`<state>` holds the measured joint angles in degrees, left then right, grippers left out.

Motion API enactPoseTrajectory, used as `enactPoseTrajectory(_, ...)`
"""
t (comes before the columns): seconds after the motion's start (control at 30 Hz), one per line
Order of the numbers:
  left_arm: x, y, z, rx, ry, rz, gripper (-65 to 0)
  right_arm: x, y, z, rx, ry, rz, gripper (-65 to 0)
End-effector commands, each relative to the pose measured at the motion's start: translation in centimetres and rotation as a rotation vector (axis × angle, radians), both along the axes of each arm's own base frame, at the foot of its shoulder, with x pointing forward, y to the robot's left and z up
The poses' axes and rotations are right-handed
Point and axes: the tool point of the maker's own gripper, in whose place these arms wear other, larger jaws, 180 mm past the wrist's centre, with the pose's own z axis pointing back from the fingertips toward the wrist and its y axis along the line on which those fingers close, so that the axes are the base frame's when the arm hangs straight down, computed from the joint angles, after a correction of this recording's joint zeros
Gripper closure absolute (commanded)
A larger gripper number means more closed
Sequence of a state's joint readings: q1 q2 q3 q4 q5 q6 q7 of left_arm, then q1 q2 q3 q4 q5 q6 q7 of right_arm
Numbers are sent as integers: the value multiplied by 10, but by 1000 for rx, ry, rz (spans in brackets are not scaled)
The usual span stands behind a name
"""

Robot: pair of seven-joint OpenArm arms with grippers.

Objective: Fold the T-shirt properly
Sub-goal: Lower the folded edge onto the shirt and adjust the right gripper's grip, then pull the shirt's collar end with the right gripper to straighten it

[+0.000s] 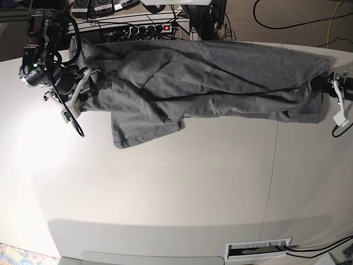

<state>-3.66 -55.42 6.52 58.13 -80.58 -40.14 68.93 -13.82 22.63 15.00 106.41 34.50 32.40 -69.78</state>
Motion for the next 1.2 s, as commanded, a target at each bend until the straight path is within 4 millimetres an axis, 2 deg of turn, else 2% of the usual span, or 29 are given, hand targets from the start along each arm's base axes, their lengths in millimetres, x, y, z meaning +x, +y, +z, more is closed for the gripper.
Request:
enactPoseTrajectory(0.0,5,14,10,39,-16,1,-99,7,-5,11,-4,-39,-15,-224)
enactPoseTrajectory(0.1,7,14,10,37,-23,5,-99,5,-8,16,3,-50,-63,-224)
enactPoseTrajectory(0.23,9,14,11,34,-34,12,-99,6,-27,27,-4,-101,-146,-224)
enactPoseTrajectory(0.33,10,13,11,33,-37,14,-98,1,-35,28,-2,-104,-177,-224)
enactPoseTrajectory(0.4,10,13,11,32,-37,14,-99,-1,-35,27,-1,-101,-180,-224)
enactPoseTrajectory(0.6,10,13,10,30,-37,13,-99,12,-36,37,7,-200,-185,-224)
enactPoseTrajectory(0.87,10,6,7,14,-37,13,-99,16,-37,40,0,-233,-188,-224)
enactPoseTrajectory(0.97,10,6,7,13,-37,13,-99,16,-31,38,21,-238,-197,-224)
enactPoseTrajectory(1.17,10,6,7,14,-36,13,-98,15,-26,17,83,-228,-251,-224)
